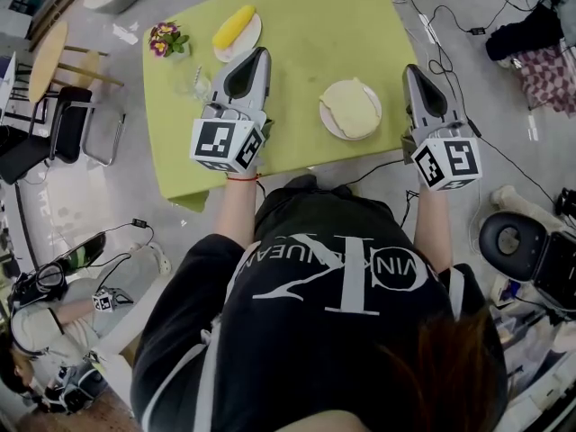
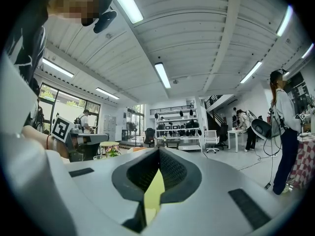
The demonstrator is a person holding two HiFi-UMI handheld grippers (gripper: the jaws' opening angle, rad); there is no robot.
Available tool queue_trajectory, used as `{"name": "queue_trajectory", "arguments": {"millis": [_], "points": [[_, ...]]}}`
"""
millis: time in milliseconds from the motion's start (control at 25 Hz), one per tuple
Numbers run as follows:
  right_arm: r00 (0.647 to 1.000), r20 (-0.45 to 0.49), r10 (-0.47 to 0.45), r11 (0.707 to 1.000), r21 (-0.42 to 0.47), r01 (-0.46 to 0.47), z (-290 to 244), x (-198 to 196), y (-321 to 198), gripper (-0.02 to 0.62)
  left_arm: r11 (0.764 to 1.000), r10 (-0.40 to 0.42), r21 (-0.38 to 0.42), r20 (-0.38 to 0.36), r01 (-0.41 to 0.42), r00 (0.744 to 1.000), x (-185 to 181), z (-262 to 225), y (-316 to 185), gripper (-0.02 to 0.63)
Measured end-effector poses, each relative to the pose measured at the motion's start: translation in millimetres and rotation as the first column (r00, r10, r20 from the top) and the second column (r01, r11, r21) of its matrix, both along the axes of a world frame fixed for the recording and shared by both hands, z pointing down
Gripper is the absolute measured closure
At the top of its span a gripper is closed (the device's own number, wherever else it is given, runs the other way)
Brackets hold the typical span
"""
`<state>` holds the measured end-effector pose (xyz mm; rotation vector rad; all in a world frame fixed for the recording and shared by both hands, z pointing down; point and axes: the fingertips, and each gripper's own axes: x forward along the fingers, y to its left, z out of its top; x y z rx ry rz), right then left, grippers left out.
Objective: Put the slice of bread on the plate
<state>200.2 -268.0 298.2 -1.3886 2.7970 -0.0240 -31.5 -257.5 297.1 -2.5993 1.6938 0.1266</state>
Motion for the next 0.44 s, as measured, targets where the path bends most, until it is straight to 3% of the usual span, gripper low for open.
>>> {"name": "queue_trajectory", "arguments": {"millis": [440], "points": [[1.000,0.009,-0.003,1.000,0.001,0.003,-2.5,-2.9,3.2,0.595,1.000,-0.007,-0.009,0.004,0.007,1.000,-5.3,-2.2,2.8,0.595]]}}
